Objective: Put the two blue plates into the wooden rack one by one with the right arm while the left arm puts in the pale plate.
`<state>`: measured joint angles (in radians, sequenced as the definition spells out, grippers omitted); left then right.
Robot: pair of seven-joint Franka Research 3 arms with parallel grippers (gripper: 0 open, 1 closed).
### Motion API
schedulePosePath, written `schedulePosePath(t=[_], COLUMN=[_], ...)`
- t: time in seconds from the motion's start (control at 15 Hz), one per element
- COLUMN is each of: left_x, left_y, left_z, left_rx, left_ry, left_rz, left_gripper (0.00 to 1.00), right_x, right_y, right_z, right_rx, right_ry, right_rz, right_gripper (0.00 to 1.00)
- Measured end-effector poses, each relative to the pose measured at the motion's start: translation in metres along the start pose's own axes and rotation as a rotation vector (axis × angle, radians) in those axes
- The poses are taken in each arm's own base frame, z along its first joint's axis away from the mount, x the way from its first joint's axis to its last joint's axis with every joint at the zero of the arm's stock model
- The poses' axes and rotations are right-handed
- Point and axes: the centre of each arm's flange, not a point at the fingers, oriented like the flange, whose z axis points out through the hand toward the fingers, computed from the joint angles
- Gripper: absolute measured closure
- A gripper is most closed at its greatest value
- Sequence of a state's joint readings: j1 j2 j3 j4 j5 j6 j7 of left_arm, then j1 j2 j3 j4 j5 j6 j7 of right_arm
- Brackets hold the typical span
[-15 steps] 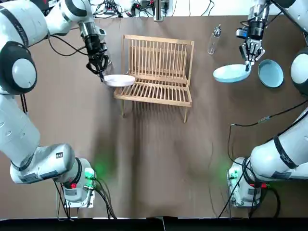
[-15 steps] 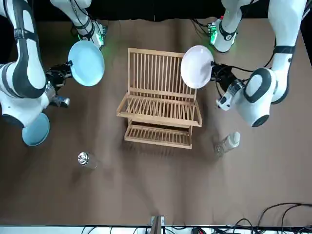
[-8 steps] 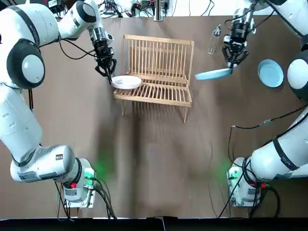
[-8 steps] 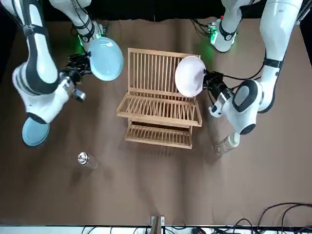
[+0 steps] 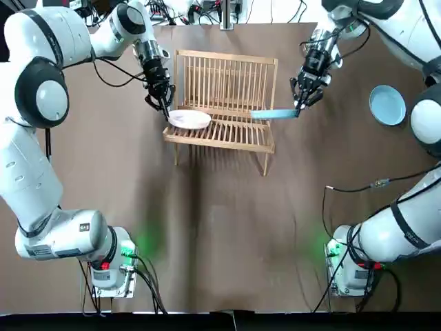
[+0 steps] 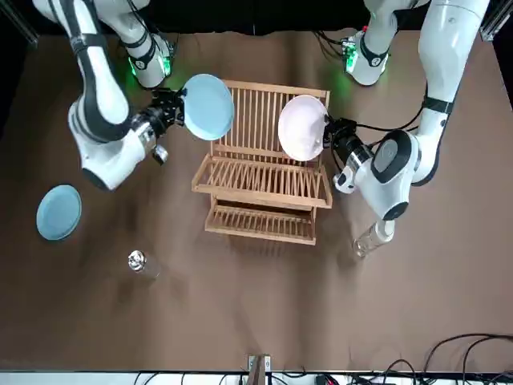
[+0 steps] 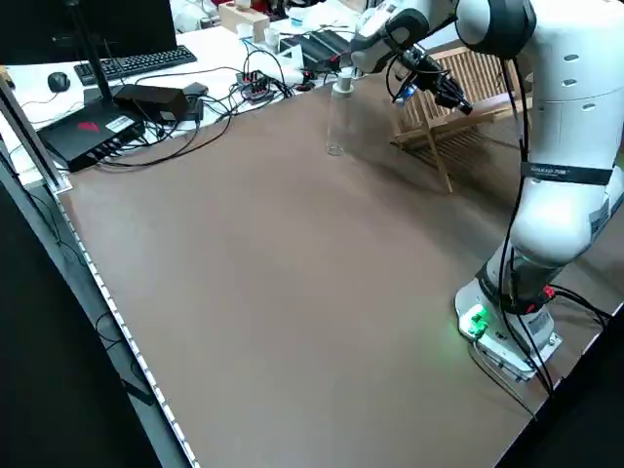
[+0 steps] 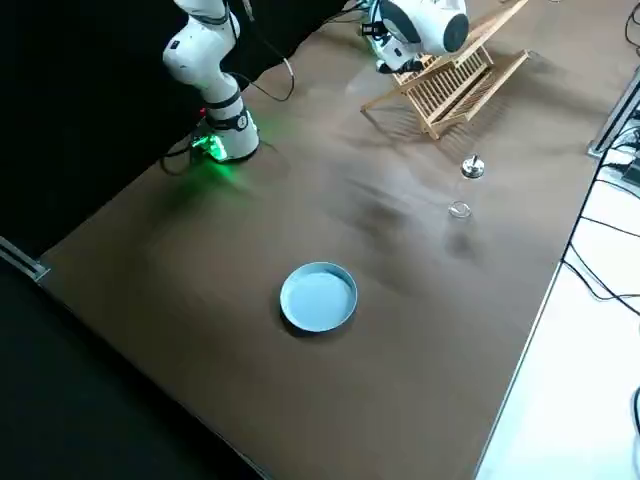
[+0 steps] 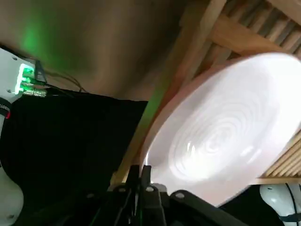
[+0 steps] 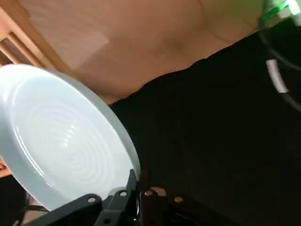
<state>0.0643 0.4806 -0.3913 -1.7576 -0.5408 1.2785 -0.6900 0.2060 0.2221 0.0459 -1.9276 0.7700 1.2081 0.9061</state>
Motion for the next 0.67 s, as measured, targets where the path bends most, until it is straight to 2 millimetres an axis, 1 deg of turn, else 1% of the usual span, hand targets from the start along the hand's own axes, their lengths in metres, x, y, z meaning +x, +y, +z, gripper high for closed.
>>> schedulePosePath(t=[0.13,0.33,0.4,0.47,0.53,0.67], left_x=[0.003,0.008,0.008,0.008,0.007,0.008], left_y=[0.006,0.009,0.01,0.01,0.01,0.005], left_z=[0.004,0.007,0.006,0.003,-0.002,-0.013], left_rx=[-0.002,-0.005,-0.009,-0.014,-0.013,0.041], left_ry=[0.009,0.011,0.012,0.018,0.032,0.111], left_rz=[-0.009,-0.015,-0.014,-0.012,-0.01,-0.008], left_gripper=[0.95,0.93,0.86,0.78,0.64,0.45], right_x=[-0.008,-0.015,-0.016,-0.017,-0.018,-0.019], right_y=[-0.012,-0.031,-0.035,-0.038,-0.04,-0.041], right_z=[0.016,0.029,0.032,0.035,0.037,0.038], right_rx=[0.029,0.08,0.088,0.092,0.093,0.095], right_ry=[0.015,0.042,0.053,0.061,0.064,0.061], right_rz=[0.014,0.026,0.025,0.024,0.023,0.022], right_gripper=[0.97,0.97,0.97,0.97,0.97,0.96])
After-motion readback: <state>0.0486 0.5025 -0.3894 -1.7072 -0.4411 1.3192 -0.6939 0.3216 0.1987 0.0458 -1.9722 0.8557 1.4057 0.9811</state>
